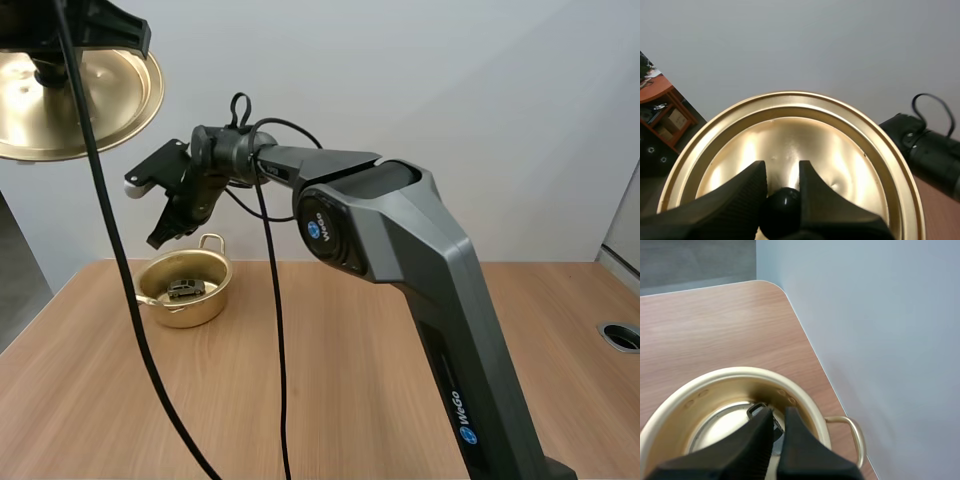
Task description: Open the pot, put the car inside, and close it
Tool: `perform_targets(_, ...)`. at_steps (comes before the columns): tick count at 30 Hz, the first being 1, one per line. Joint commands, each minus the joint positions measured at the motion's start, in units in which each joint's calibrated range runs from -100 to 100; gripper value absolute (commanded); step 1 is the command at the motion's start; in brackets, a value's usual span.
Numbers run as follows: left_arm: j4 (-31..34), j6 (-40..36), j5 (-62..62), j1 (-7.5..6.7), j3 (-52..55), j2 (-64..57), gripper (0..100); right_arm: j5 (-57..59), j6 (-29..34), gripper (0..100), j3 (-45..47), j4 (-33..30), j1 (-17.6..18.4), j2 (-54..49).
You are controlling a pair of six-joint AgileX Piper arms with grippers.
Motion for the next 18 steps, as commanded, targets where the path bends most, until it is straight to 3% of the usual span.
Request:
perform_targets(1, 1.6, 0.0, 0.0, -0.02, 0.0, 0.0, 0, 7.3, 2.0, 0, 0.0, 0.6, -0.6, -1.6)
perform_targets(9, 3.3, 0.0, 0.0, -0.02, 3.5, 3.4, 0, 30.3, 4.4, 0, 0.9, 9.3, -5.6, -9.6)
perform_targets(12, 3.2, 0.0, -1.3, -0.02, 6.9, 5.2, 0, 32.2, 2.7, 0, 3.1, 12.8, -7.9, -14.4)
perform_targets(18, 3.2, 2.2, -17.4, -0.02, 16.9, 6.5, 0, 32.2, 1.8, 0, 7.6, 12.6, -11.3, -26.3)
